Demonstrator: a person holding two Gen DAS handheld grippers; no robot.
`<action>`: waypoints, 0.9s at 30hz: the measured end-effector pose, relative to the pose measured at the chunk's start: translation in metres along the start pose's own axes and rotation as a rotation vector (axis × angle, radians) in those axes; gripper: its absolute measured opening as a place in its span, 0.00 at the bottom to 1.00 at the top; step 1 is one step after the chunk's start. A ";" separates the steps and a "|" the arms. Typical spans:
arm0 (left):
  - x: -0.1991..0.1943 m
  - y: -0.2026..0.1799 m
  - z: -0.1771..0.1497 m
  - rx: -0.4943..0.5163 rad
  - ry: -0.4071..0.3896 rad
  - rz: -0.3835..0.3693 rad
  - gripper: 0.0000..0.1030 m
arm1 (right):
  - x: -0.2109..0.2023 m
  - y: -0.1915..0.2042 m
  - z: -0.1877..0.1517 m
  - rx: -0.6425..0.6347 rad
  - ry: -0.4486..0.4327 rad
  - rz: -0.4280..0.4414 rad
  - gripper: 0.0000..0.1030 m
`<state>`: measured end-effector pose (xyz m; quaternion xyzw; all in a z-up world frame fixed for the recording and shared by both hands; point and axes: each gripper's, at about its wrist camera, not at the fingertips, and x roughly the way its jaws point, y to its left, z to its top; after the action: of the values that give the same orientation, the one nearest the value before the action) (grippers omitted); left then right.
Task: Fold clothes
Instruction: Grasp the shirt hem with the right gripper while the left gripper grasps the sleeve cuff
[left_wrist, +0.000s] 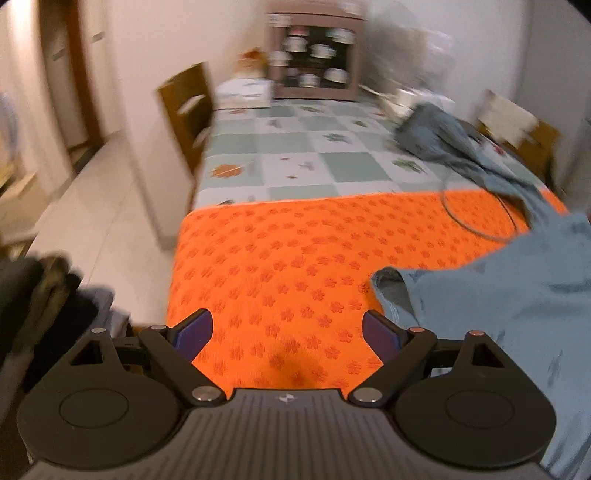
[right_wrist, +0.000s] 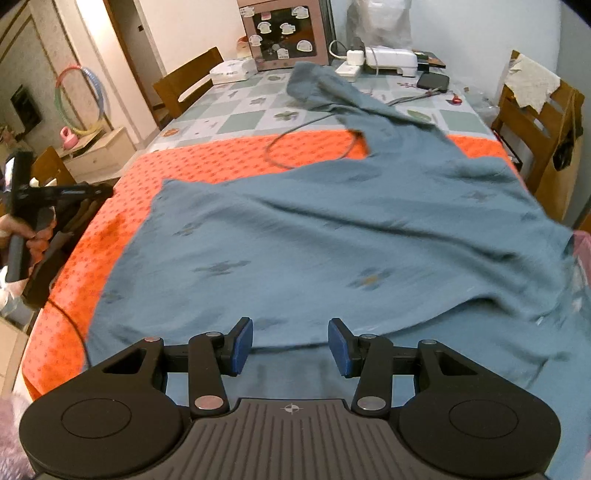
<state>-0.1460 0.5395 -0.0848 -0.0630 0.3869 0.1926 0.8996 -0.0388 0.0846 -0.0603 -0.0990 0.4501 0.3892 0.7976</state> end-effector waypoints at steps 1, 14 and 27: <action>0.004 0.002 0.001 0.046 -0.004 -0.028 0.88 | 0.003 0.016 -0.006 0.014 -0.004 -0.009 0.47; 0.070 -0.002 0.025 0.487 -0.046 -0.316 0.84 | 0.035 0.180 -0.048 0.007 -0.068 -0.138 0.47; 0.105 -0.040 0.024 0.741 -0.069 -0.498 0.70 | 0.094 0.233 -0.047 -0.400 0.009 -0.312 0.50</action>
<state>-0.0478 0.5403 -0.1452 0.1787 0.3724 -0.1794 0.8928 -0.2063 0.2684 -0.1170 -0.3249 0.3469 0.3424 0.8105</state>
